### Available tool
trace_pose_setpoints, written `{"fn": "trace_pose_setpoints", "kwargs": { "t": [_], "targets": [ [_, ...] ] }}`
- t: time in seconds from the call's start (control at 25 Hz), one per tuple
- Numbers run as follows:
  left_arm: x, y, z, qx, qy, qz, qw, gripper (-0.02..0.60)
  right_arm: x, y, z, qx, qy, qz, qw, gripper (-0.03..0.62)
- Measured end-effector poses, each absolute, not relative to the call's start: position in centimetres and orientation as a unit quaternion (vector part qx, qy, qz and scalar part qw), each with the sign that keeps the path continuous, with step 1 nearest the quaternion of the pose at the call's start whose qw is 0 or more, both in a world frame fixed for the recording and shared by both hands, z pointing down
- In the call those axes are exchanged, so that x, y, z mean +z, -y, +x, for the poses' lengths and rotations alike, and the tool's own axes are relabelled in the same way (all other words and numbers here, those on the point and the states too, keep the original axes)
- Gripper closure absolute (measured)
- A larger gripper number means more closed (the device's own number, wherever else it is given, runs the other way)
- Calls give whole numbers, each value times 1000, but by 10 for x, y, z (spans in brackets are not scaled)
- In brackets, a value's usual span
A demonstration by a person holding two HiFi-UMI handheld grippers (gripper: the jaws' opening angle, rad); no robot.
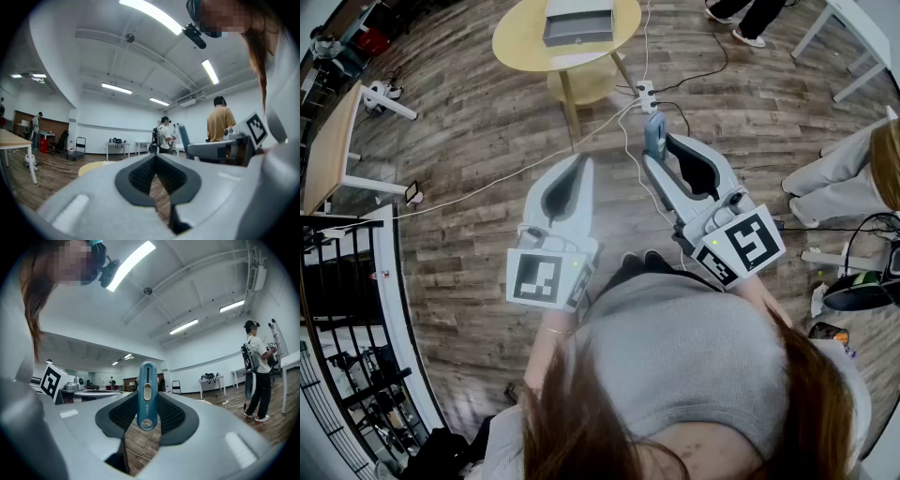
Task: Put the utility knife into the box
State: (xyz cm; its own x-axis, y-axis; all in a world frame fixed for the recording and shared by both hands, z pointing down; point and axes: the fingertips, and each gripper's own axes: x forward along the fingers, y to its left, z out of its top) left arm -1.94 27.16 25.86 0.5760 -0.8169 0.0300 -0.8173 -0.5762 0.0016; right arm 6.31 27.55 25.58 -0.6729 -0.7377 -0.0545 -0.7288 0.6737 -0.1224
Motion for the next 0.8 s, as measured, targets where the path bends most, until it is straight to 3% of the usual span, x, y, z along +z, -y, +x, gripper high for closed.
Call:
{"fn": "trace_pose_setpoints", "kwargs": {
  "t": [0.8],
  "targets": [
    [260,-282,-13,14,462,887,7,586,255,-289,65,-42,-915,-399,52,462]
  ]
}}
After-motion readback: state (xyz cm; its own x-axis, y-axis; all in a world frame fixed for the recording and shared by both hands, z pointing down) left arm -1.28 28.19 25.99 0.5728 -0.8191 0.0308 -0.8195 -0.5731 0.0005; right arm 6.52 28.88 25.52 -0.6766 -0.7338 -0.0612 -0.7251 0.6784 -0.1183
